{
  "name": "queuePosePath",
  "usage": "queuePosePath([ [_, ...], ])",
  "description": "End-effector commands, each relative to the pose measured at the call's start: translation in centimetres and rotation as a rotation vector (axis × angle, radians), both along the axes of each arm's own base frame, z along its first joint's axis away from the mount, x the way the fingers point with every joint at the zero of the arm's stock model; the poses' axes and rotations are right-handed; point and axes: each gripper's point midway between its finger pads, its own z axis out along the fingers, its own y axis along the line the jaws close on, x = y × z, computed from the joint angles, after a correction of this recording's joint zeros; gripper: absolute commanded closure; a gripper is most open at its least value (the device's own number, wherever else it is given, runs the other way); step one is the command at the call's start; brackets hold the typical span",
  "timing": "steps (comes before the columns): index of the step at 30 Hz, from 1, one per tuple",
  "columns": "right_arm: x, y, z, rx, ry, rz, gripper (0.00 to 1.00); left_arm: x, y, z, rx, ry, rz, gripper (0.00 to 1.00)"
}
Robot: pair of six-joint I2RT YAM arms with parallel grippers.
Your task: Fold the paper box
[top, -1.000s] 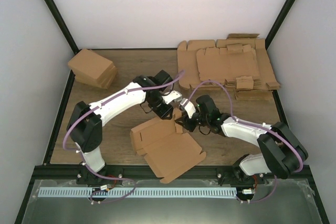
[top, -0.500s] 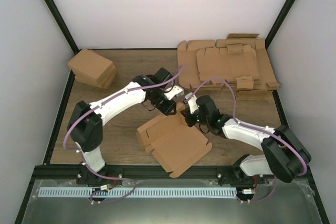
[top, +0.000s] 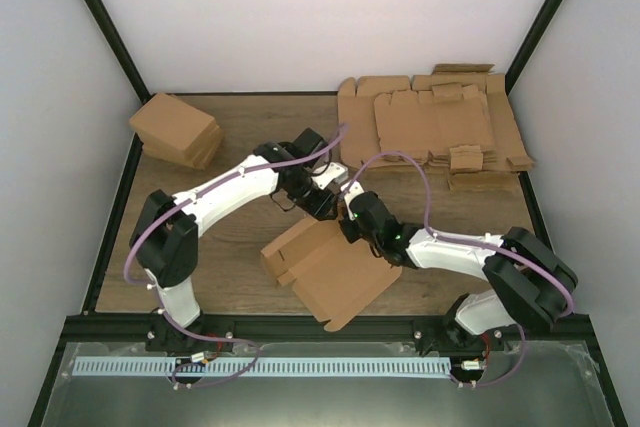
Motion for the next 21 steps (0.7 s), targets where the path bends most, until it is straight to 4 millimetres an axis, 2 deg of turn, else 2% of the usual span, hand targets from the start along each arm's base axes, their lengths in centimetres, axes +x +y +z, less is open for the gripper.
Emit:
queuePosePath([
  [1, 0.6, -0.6, 0.6, -0.016, -0.049, -0.044, 0.88, 0.0, -1.2, 3.2, -0.099, -0.052, -0.020, 0.48],
  [5, 0.7, -0.5, 1.3, 0.041, -0.028, -0.060, 0.95, 0.0, -0.1, 4.3, -0.089, -0.128, -0.016, 0.35],
  [11, 1.0, -0.4, 2.5, 0.155, 0.009, -0.055, 0.98, 0.6, 3.9, 4.2, 0.010, -0.272, 0.079, 0.22],
  [15, 1.3, -0.9, 3.3, 0.202, 0.021, -0.060, 0.99, 0.9, 6.5, 4.3, 0.036, -0.351, 0.183, 0.01],
  [21, 2.2, -2.6, 4.9, 0.294, 0.044, -0.092, 0.99, 1.4, 9.8, 7.8, -0.116, -0.427, 0.363, 0.00],
])
